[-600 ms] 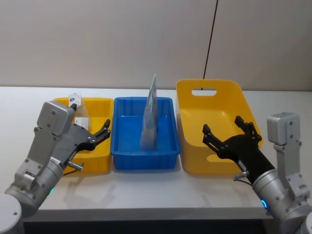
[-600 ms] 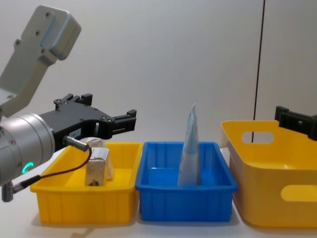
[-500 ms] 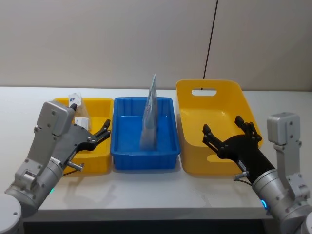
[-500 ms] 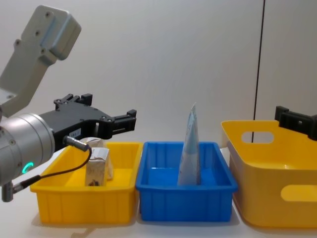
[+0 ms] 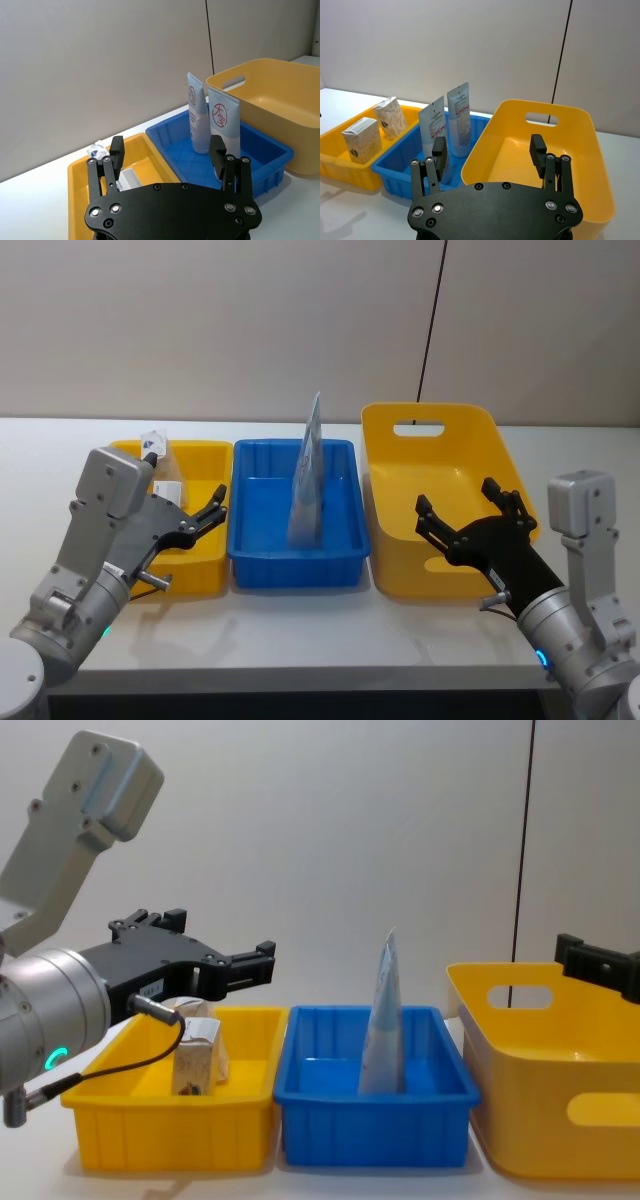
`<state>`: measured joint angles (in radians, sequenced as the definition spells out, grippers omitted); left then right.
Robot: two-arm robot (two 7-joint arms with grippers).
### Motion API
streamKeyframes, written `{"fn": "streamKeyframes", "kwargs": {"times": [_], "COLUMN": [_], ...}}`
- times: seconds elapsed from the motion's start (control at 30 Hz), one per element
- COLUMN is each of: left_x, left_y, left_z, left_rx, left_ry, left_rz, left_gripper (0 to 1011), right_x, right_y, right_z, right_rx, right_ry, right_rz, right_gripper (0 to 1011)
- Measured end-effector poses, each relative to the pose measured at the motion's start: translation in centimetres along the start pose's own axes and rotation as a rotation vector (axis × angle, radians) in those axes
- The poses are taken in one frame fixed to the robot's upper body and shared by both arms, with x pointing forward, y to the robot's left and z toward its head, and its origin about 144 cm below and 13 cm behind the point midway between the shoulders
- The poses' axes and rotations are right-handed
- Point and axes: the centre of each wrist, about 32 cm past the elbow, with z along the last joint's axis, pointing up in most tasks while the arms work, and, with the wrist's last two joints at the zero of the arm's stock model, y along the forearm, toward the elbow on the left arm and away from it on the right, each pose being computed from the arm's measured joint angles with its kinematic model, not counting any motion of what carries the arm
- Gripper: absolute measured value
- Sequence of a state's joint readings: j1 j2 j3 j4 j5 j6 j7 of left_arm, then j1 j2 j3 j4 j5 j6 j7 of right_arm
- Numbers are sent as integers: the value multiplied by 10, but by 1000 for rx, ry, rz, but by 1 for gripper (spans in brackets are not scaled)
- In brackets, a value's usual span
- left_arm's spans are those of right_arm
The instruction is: Bimanual collaborative sorting of washing and personal care products
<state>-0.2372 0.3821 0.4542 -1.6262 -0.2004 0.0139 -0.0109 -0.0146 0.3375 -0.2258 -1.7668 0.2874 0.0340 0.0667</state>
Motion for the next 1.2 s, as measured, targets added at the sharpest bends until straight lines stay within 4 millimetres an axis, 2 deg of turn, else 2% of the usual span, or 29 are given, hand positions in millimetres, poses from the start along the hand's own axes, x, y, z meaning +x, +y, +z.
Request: {"fn": "streamKeyframes", "kwargs": {"times": [0.73, 1.2], "left_x": [2, 18], "left_y": [1, -6], "left_z": [1, 11], "left_rx": [13, 131], "left_ry": [-1, 26], "left_rz": [-1, -12], "left_gripper": [1001, 1002], "right_x": [0, 0], "right_y": [0, 0], "right_z": [0, 0], "right_rx": [0, 0], "right_ry": [0, 0], "right_rz": [0, 0], "right_gripper": [1000, 1000]}}
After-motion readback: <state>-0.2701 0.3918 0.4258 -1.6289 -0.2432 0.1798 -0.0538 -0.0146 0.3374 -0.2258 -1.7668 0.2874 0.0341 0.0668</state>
